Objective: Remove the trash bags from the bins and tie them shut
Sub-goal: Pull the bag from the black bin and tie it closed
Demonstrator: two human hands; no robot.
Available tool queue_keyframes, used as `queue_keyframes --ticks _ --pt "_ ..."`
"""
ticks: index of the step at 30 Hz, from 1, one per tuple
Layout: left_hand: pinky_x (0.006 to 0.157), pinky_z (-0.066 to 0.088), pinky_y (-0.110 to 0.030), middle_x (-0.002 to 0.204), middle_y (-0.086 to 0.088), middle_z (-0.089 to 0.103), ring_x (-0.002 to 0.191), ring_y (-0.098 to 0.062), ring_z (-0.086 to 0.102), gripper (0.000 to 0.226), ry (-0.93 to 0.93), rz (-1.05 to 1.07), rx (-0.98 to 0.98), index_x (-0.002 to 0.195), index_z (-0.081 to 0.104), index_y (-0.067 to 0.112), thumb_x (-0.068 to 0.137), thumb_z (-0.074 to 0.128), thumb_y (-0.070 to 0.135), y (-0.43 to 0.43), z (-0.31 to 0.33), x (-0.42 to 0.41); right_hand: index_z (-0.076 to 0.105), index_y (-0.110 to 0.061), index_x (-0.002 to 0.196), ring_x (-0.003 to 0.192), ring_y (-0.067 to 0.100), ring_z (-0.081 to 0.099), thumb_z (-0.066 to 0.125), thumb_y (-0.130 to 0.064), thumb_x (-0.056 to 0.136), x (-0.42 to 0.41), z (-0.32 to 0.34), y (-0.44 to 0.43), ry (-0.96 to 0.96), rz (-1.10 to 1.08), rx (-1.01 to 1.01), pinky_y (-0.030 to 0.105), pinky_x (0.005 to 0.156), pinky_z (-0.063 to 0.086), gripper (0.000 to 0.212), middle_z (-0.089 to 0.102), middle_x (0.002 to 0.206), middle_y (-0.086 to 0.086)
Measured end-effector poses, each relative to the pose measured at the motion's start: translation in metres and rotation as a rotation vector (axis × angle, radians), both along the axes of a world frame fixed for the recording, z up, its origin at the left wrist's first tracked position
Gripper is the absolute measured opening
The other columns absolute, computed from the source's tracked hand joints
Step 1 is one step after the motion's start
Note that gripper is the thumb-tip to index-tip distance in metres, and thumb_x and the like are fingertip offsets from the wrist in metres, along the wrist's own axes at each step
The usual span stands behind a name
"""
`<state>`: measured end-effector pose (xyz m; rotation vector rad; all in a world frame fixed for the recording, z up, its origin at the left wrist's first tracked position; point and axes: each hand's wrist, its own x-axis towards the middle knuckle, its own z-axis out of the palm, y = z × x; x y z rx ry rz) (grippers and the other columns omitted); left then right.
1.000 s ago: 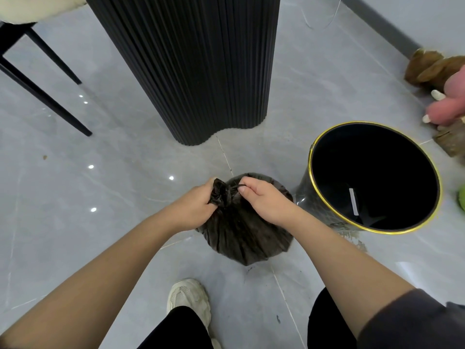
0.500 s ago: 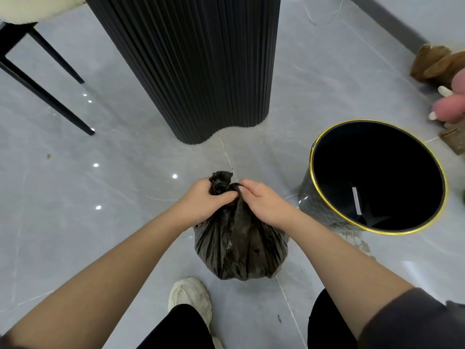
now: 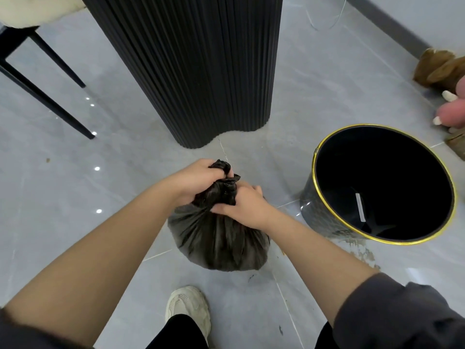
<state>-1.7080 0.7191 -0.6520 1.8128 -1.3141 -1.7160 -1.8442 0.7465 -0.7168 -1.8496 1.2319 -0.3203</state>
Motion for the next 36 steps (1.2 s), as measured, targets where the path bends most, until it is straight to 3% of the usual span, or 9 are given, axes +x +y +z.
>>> queue_keyframes --ticks 7,11,14,17,23,26,29,31,36 --pt "0.078 0.052 -0.025 0.094 -0.003 0.07 0.089 -0.016 0.066 0.013 -0.146 -0.181 -0.024 0.098 0.069 0.012 0.089 0.063 0.018 -0.038 0.002 0.002 0.047 -0.012 0.136 0.129 0.021 0.039 0.048 -0.024 0.097 0.002 -0.004 -0.007 -0.18 -0.065 0.128 0.041 0.113 0.027 0.041 0.046 0.138 0.007" --pt "0.088 0.047 -0.028 0.098 0.005 0.068 0.096 -0.014 0.061 0.01 -0.296 -0.356 -0.205 0.093 0.067 0.03 0.093 0.058 0.026 -0.051 -0.006 0.006 0.063 -0.012 0.104 0.104 0.02 0.061 0.044 -0.012 0.096 -0.007 0.016 -0.01 -0.452 -0.17 0.533 0.031 0.093 0.046 0.021 0.066 0.11 0.006" --pt "0.085 0.044 -0.027 0.098 0.003 0.068 0.095 -0.015 0.061 0.012 -0.345 -0.428 -0.321 0.093 0.067 0.024 0.094 0.055 0.027 -0.055 -0.016 0.005 0.059 -0.024 0.105 0.095 0.011 0.063 0.052 -0.037 0.093 -0.01 0.016 -0.011 -0.399 -0.104 0.591 0.026 0.084 0.048 0.019 0.066 0.101 -0.006" --pt "0.072 0.042 -0.03 0.085 -0.006 0.065 0.081 -0.017 0.058 0.029 -0.394 -0.475 -0.373 0.087 0.066 0.008 0.094 0.054 0.034 -0.058 -0.025 0.001 0.053 -0.03 0.125 0.11 0.008 0.06 0.069 -0.061 0.072 0.001 0.005 -0.005 -0.295 -0.033 0.494 0.032 0.098 0.046 0.064 0.064 0.118 -0.011" --pt "0.061 0.035 -0.028 0.065 -0.004 0.053 0.062 -0.012 0.045 0.04 -0.444 -0.496 -0.466 0.07 0.058 0.006 0.094 0.051 0.036 -0.055 -0.042 -0.003 0.052 -0.023 0.123 0.112 0.01 0.055 0.073 -0.03 0.082 0.003 -0.001 -0.003 -0.317 0.042 0.509 0.027 0.099 0.042 0.047 0.06 0.116 -0.008" --pt "0.057 0.031 -0.027 0.058 0.005 0.045 0.056 -0.007 0.042 0.041 -0.441 -0.453 -0.497 0.057 0.045 0.021 0.095 0.051 0.035 -0.047 -0.052 -0.004 0.055 -0.022 0.114 0.099 0.006 0.058 0.069 -0.021 0.085 -0.002 -0.008 -0.003 -0.308 0.07 0.573 0.022 0.092 0.045 0.032 0.062 0.102 -0.01" --pt "0.072 0.037 -0.024 0.086 0.009 0.059 0.08 -0.005 0.053 0.019 -0.336 -0.301 -0.458 0.088 0.058 0.024 0.095 0.049 0.04 -0.039 -0.051 -0.002 0.055 -0.019 0.116 0.091 -0.002 0.054 0.063 -0.018 0.09 -0.006 -0.009 0.001 -0.269 0.111 0.584 0.003 0.075 0.042 0.027 0.058 0.099 -0.015" --pt "0.082 0.036 -0.021 0.109 0.011 0.054 0.1 -0.004 0.051 0.03 -0.255 -0.182 -0.371 0.115 0.052 0.023 0.095 0.045 0.044 -0.031 -0.044 0.005 0.053 -0.016 0.126 0.104 0.006 0.053 0.062 -0.02 0.09 -0.006 -0.012 0.003 -0.227 0.129 0.541 0.008 0.081 0.039 0.037 0.057 0.111 -0.01" --pt "0.078 0.047 -0.023 0.119 0.008 0.052 0.106 -0.009 0.056 0.053 -0.177 -0.104 -0.271 0.13 0.041 0.025 0.089 0.047 0.058 0.005 -0.036 0.033 0.047 -0.017 0.134 0.116 0.012 0.049 0.06 -0.02 0.092 -0.008 -0.012 -0.002 -0.215 0.104 0.573 0.025 0.1 0.037 0.044 0.055 0.123 -0.002"
